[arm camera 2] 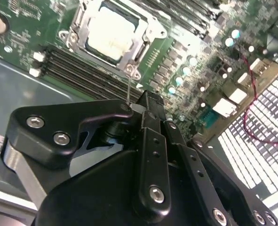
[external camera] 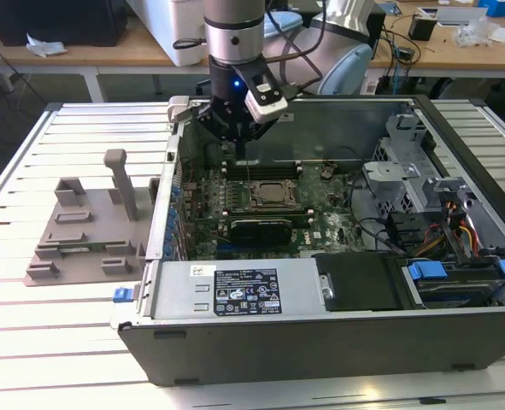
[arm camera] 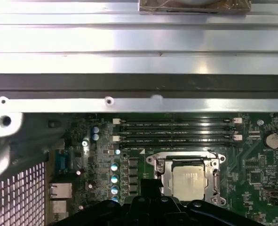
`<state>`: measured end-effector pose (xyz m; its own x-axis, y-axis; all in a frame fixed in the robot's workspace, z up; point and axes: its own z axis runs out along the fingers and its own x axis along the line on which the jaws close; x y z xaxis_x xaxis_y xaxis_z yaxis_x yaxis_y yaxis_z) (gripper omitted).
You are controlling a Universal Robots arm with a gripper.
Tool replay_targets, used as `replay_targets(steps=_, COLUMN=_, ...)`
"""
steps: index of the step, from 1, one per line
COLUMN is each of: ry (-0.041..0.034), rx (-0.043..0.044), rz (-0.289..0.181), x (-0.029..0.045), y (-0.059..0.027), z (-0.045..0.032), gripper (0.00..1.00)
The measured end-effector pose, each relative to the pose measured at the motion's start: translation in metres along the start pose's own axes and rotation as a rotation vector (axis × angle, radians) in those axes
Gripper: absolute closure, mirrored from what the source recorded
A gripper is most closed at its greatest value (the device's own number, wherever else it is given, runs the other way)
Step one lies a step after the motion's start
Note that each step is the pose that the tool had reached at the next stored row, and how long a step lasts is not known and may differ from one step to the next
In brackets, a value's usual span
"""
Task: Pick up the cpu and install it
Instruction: 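Install the first cpu locking lever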
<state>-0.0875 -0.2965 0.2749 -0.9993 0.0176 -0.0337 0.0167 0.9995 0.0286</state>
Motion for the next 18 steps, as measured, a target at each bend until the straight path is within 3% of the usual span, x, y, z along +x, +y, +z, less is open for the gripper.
replay_targets(steps=5, ry=0.0001, rx=0.0001, rz=0.0, x=0.0028, y=0.0174, z=0.0041, gripper=0.89)
replay_targets(steps=8, ry=0.0002, rx=0.0001, rz=0.0, x=0.0014, y=0.0174, z=0.007, gripper=0.89)
replay_targets(steps=15, ry=0.0029, rx=0.0001, rz=0.0, x=-0.0259, y=0.018, z=0.0084, gripper=0.89)
replay_targets(steps=18, ry=0.0044, rx=0.0002, rz=0.0, x=-0.0335, y=0.0181, z=0.0087, gripper=0.89)
